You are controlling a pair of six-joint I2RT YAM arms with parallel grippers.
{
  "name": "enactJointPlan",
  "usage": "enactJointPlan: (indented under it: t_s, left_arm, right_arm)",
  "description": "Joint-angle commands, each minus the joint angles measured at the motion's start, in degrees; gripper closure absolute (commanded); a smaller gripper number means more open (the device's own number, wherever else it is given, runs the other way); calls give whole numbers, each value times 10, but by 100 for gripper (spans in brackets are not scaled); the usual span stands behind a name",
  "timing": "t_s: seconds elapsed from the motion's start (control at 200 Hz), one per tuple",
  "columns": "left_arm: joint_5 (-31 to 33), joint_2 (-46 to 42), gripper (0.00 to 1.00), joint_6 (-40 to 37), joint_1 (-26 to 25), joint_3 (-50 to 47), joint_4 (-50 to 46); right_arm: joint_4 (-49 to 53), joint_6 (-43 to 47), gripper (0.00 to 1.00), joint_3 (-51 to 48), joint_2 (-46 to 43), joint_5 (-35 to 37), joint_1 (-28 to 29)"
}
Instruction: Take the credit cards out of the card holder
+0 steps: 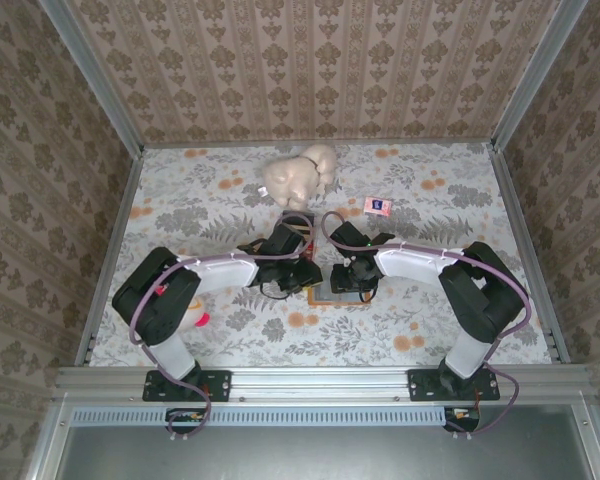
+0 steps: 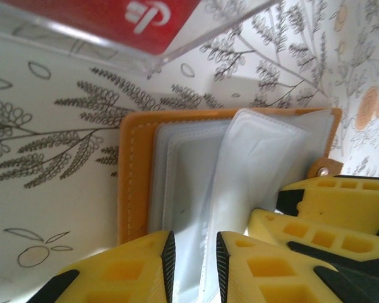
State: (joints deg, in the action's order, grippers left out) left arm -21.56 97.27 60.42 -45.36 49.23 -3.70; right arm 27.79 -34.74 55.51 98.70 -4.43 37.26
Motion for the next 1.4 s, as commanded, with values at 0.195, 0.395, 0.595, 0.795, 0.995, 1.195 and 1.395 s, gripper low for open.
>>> enactJointPlan:
  t_s: [0.195, 0.395, 0.595, 0.795, 0.995, 1.195, 1.395]
  left_arm:
    - [21, 19, 71, -17, -7, 30, -55]
    - [10, 26, 73, -20, -8, 37, -49]
    - [-2, 26, 74, -22, -9, 39, -37]
    - [-27, 25, 74, -27, -10, 40, -8]
    - [-36, 23, 74, -33, -10, 42, -4]
    - [-53, 25, 74, -30, -11, 38, 21]
    - [-59, 25, 75, -34, -11, 37, 35]
  right_arm:
    - [8, -3, 59, -41, 69, 19, -5]
    - [7, -2, 59, -41, 70, 14, -5]
    - [5, -3, 59, -42, 71, 12, -5]
    - [4, -4, 60, -41, 70, 6, -6]
    - [4, -4, 60, -40, 68, 5, -6]
    - [-4, -8, 60, -45, 47, -11, -12]
    - [-28, -17, 61, -48, -25, -42, -20]
